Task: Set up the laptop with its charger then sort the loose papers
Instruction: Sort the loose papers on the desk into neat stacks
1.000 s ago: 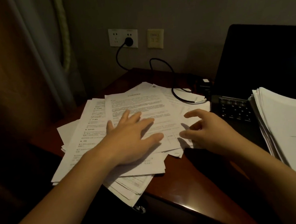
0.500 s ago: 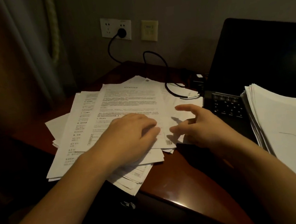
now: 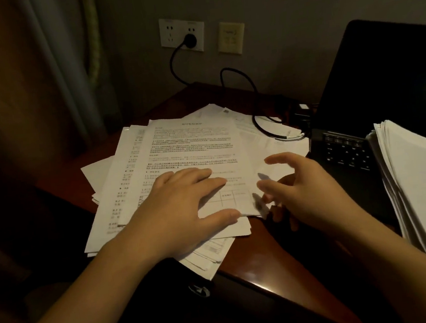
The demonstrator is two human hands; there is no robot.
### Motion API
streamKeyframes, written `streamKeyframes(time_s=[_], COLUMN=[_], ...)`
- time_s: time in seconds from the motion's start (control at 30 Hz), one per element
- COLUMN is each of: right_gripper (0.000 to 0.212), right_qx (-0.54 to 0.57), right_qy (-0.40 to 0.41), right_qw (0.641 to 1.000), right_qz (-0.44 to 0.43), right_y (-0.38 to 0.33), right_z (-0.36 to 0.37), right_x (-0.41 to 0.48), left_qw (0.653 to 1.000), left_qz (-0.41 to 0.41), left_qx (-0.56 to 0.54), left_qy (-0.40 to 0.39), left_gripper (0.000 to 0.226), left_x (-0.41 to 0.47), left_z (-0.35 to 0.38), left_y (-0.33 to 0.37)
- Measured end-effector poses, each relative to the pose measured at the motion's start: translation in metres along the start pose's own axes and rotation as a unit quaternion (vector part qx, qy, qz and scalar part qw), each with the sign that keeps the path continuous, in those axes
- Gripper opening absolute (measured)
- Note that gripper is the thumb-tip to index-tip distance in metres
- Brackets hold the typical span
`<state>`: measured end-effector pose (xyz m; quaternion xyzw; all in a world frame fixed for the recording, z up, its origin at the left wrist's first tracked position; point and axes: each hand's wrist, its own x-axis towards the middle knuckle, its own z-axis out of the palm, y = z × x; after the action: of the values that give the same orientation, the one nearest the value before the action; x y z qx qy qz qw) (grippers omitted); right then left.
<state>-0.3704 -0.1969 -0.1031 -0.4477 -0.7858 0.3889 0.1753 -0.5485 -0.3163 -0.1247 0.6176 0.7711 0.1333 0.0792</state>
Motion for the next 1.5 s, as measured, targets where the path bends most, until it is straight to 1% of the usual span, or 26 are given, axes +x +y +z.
streamKeyframes(time_s=[0.07, 0.17, 0.23, 0.3, 0.37, 0.4, 0.47, 0.53, 0.63, 0.7, 0.8, 0.87, 0.97, 1.1, 1.17, 1.27, 1.33, 1.37, 1.4, 1.43, 1.5], right_gripper=[0.053, 0.047, 0.043, 0.045, 0.050, 0.053, 0.060, 0.068, 0.075, 0.074, 0.073, 0.073, 0.079, 0.081, 0.079, 0.074, 0.070, 0.068, 0.065, 0.062, 0.058], right_qx=[-0.011, 0.027, 0.082, 0.171, 0.237, 0.246, 0.234, 0.213, 0.191, 0.149, 0.108, 0.125, 0.193, 0.231, 0.229, 0.222, 0.231, 0.241, 0.253, 0.269, 0.300], right_qy=[0.021, 0.013, -0.005, -0.028, -0.052, -0.062, -0.078, -0.088, -0.087, -0.067, -0.036, -0.036, -0.067, -0.078, -0.071, -0.057, -0.043, -0.037, -0.033, -0.034, -0.051], right_qw=[1.000, 0.999, 0.996, 0.983, 0.967, 0.964, 0.966, 0.972, 0.977, 0.987, 0.993, 0.992, 0.979, 0.969, 0.971, 0.973, 0.972, 0.970, 0.966, 0.962, 0.952], right_qz=[0.004, 0.019, 0.038, 0.065, 0.081, 0.083, 0.072, 0.053, 0.026, 0.005, -0.014, -0.007, 0.019, 0.032, 0.027, 0.004, -0.016, -0.024, -0.033, -0.041, -0.041], right_y=[0.002, 0.001, 0.000, -0.001, -0.002, -0.002, -0.002, -0.002, -0.003, -0.005, -0.005, -0.004, -0.003, -0.003, -0.004, -0.005, -0.005, -0.006, -0.006, -0.005, -0.006], right_z=[-0.003, -0.004, -0.003, -0.003, -0.006, -0.007, -0.009, -0.010, -0.008, -0.003, 0.004, 0.003, -0.005, -0.009, -0.006, -0.004, -0.002, -0.001, 0.000, 0.000, 0.000], right_x=[0.003, 0.003, 0.001, 0.002, 0.003, 0.003, 0.002, 0.001, -0.001, -0.002, -0.002, -0.001, 0.000, 0.000, 0.000, 0.000, 0.000, 0.000, 0.000, -0.001, -0.001], left_qw=[1.000, 0.998, 0.996, 0.994, 0.993, 0.994, 0.994, 0.991, 0.980, 0.966, 0.953, 0.946, 0.941, 0.946, 0.951, 0.950, 0.945, 0.941, 0.938, 0.935, 0.939], left_qz=[0.001, 0.017, 0.026, 0.039, 0.044, 0.046, 0.054, 0.061, 0.060, 0.053, 0.044, 0.045, 0.060, 0.089, 0.095, 0.094, 0.111, 0.117, 0.116, 0.110, 0.100], left_qx=[-0.011, -0.032, -0.060, -0.077, -0.082, -0.080, -0.079, -0.098, -0.169, -0.235, -0.280, -0.299, -0.309, -0.277, -0.256, -0.254, -0.270, -0.284, -0.301, -0.315, -0.304], left_qy=[0.014, 0.044, 0.062, 0.073, 0.067, 0.061, 0.060, 0.068, 0.081, 0.092, 0.111, 0.119, 0.127, 0.142, 0.147, 0.158, 0.149, 0.141, 0.130, 0.117, 0.123], left_gripper=[0.072, 0.061, 0.053, 0.050, 0.054, 0.059, 0.069, 0.072, 0.070, 0.065, 0.063, 0.062, 0.056, 0.065, 0.069, 0.068, 0.060, 0.052, 0.044, 0.040, 0.051], left_x=[0.001, 0.006, 0.009, 0.010, 0.010, 0.009, 0.008, 0.007, 0.006, 0.006, 0.007, 0.006, 0.001, -0.001, 0.000, -0.001, -0.002, -0.001, -0.001, -0.001, -0.001], left_z=[0.003, 0.006, 0.008, 0.009, 0.010, 0.010, 0.010, 0.010, 0.011, 0.011, 0.009, 0.008, 0.005, 0.003, 0.005, 0.005, 0.004, 0.004, 0.004, 0.005, 0.008], left_y=[-0.001, -0.001, 0.000, 0.001, 0.002, 0.001, -0.001, -0.002, -0.005, -0.007, -0.011, -0.012, -0.010, -0.011, -0.013, -0.012, -0.009, -0.009, -0.009, -0.010, -0.011])
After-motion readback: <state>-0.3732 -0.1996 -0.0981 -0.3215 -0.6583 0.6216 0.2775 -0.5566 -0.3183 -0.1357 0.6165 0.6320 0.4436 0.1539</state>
